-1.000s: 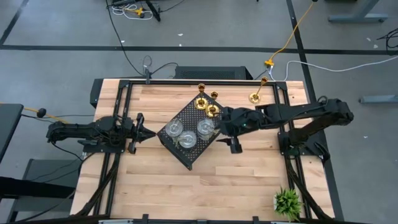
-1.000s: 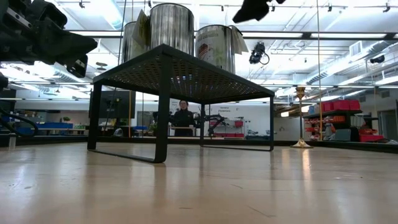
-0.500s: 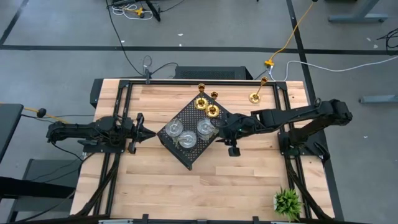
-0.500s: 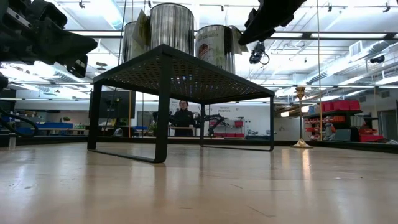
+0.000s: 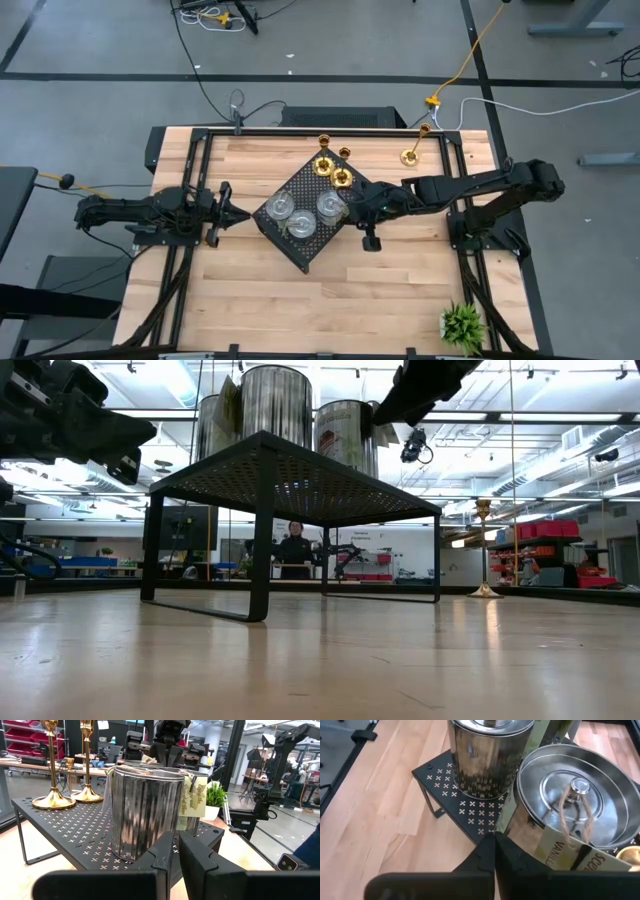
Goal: Pick & Place candle stick holders
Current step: Put the scented candle on the shelf aligned with the other silver scented candle
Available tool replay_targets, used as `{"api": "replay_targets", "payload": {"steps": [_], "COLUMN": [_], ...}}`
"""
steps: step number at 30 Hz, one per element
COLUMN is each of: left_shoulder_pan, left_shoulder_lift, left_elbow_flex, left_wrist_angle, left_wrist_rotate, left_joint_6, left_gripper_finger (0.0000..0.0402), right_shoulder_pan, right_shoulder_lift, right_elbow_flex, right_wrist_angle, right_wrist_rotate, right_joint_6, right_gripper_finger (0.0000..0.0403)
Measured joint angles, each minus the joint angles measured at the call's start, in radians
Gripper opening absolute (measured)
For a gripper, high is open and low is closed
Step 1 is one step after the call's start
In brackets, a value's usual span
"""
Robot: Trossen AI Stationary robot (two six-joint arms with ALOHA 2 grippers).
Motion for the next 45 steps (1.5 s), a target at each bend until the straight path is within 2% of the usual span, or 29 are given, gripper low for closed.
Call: {"api": "replay_targets", "payload": {"steps": [11, 26, 33, 39, 45], "left_shoulder_pan": [0.000, 0.000, 0.000, 0.000, 0.000], "left_shoulder_lift": [0.000, 0.000, 0.000, 0.000, 0.000], "left_elbow_flex": [0.000, 0.000, 0.000, 0.000, 0.000], "left_wrist_angle": [0.000, 0.000, 0.000, 0.000, 0.000], "left_wrist_rotate": [0.000, 0.000, 0.000, 0.000, 0.000], "left_joint_6": [0.000, 0.000, 0.000, 0.000, 0.000], "left_gripper_finger": [0.0039, 0.0039, 0.0039, 0.0039, 0.0039], "right_shoulder_pan": [-0.035, -0.093, -0.093, -0.100, -0.116], "right_shoulder_lift": [0.000, 0.048, 0.051, 0.051, 0.051], "right_elbow_flex": [0.000, 0.000, 0.000, 0.000, 0.000], "right_wrist_angle": [0.009, 0.127, 0.101, 0.019, 0.015], "right_wrist_rotate": [-0.001, -0.001, -0.102, 0.002, 0.125], "right_joint_6": [0.108, 0.055, 0.056, 0.082, 0.087], "right_gripper_finger": [0.0001, 0.0000, 0.0000, 0.0000, 0.0000]}}
